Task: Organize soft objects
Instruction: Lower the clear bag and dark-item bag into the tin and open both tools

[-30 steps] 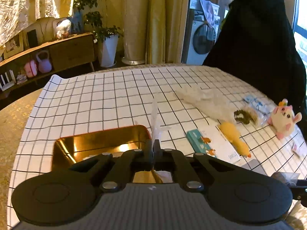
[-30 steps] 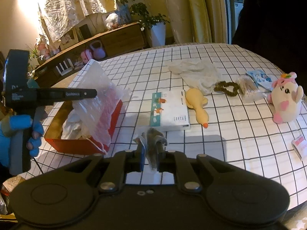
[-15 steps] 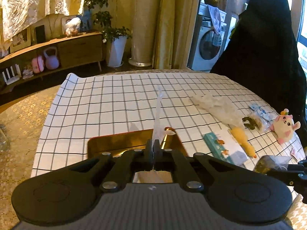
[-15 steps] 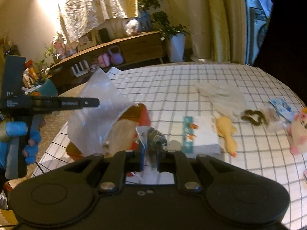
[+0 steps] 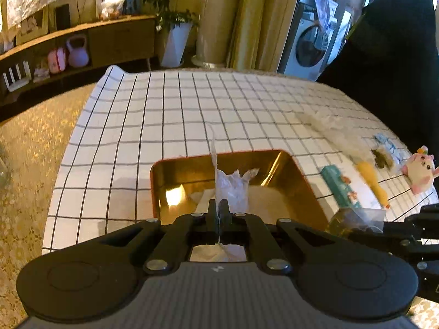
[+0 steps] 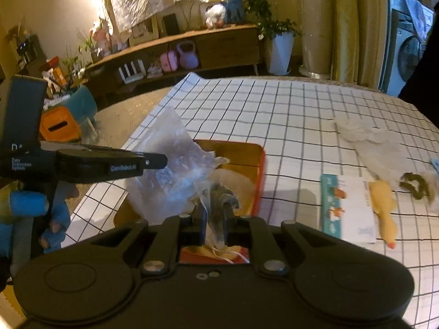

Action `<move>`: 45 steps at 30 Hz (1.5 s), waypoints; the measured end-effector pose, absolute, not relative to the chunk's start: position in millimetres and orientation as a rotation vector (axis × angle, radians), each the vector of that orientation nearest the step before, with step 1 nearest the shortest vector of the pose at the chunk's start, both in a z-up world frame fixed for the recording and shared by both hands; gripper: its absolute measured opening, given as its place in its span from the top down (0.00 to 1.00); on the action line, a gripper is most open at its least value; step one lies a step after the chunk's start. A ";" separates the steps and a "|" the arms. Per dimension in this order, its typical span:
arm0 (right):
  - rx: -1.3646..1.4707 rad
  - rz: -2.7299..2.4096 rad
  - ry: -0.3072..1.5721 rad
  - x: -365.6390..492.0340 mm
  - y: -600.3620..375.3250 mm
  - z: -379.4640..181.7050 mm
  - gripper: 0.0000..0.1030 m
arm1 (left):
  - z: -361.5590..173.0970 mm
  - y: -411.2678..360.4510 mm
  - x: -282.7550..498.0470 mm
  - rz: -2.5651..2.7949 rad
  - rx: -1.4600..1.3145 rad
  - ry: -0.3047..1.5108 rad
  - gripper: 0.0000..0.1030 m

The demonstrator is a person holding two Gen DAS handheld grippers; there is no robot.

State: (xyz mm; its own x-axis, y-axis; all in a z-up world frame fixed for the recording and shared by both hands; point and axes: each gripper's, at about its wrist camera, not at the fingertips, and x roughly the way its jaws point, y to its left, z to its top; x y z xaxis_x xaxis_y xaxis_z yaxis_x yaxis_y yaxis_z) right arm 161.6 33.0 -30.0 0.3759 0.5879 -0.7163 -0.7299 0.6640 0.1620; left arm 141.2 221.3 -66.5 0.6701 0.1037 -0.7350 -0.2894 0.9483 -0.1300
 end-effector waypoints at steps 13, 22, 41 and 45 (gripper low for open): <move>-0.289 0.839 0.898 166.2 76.2 -60.5 0.90 | -94.9 227.9 143.7 0.201 -0.171 0.892 0.99; -0.347 0.830 0.933 167.1 90.0 -78.1 0.85 | -101.0 224.8 146.6 0.184 -0.141 0.929 0.98; -0.315 0.878 0.888 157.3 73.7 -61.9 0.56 | -90.8 213.0 138.0 0.228 -0.098 0.911 0.98; -0.289 0.884 0.857 153.8 59.3 -47.9 0.52 | -81.5 210.9 134.2 0.240 -0.111 0.896 0.98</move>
State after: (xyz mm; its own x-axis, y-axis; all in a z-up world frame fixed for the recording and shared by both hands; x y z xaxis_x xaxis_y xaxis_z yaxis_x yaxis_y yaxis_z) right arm 153.8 59.3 -47.9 0.3373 0.5584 -0.7579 -0.7749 0.6219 0.1133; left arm 134.2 210.9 -81.5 0.6005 0.1606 -0.7834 -0.2526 0.9675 0.0046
